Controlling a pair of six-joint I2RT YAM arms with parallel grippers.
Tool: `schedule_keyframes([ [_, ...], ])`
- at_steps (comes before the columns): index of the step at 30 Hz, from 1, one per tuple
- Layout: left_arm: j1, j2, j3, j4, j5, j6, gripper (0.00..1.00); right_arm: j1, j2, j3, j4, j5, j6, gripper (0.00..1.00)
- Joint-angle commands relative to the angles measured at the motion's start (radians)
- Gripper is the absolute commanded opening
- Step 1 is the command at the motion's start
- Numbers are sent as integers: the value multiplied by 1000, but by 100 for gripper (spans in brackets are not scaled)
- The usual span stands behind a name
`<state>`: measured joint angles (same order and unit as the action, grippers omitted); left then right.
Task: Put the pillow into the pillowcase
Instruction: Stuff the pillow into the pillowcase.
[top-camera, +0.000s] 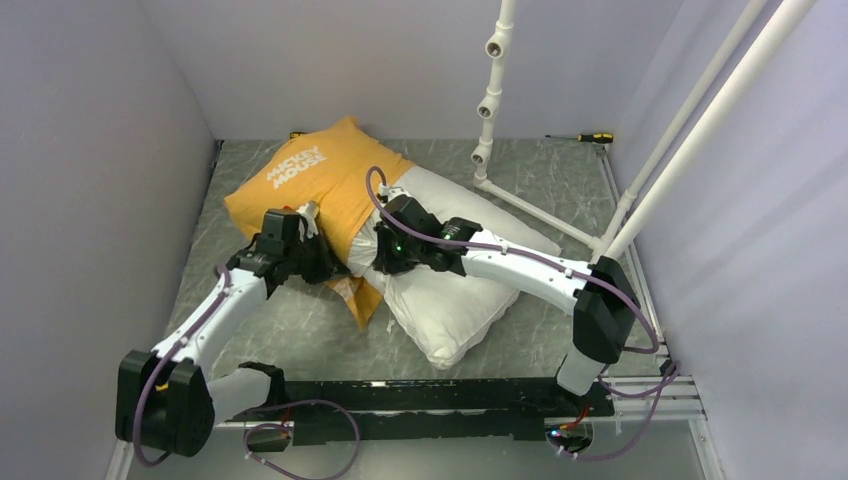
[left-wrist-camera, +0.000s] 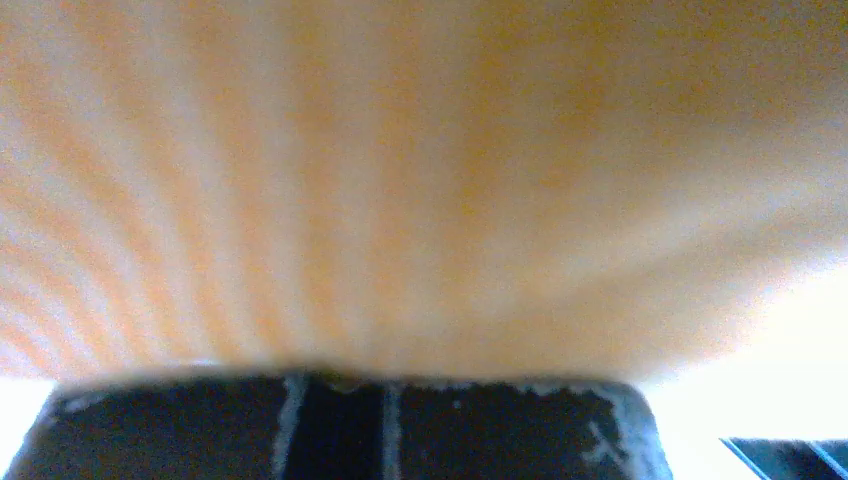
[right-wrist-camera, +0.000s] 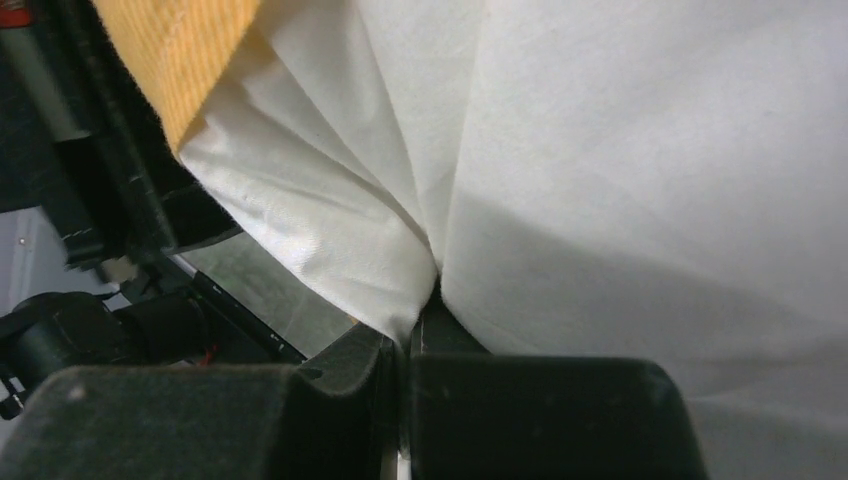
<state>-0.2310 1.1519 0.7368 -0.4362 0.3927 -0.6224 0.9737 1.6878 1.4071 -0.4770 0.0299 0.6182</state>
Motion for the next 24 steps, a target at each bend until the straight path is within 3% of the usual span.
schedule_keyframes([
  [1, -13, -134, 27, -30, -20, 1, 0, -16, -64, -11, 125, -52, 54, 0],
  [11, -31, -269, 119, -265, -41, 18, 1, -40, -67, -53, 255, -200, 106, 0],
  [14, -32, -201, 132, -395, -147, -9, 46, -54, -83, -41, 247, -200, 127, 0],
  [17, -31, -158, 81, -416, -179, -94, 68, -67, -92, -25, 233, -203, 130, 0],
  [21, -31, -154, -41, -218, -105, -203, 75, -77, -94, -17, 218, -208, 130, 0],
  [24, -31, -128, -116, -9, -97, -251, 75, -80, -96, -31, 221, -214, 133, 0],
])
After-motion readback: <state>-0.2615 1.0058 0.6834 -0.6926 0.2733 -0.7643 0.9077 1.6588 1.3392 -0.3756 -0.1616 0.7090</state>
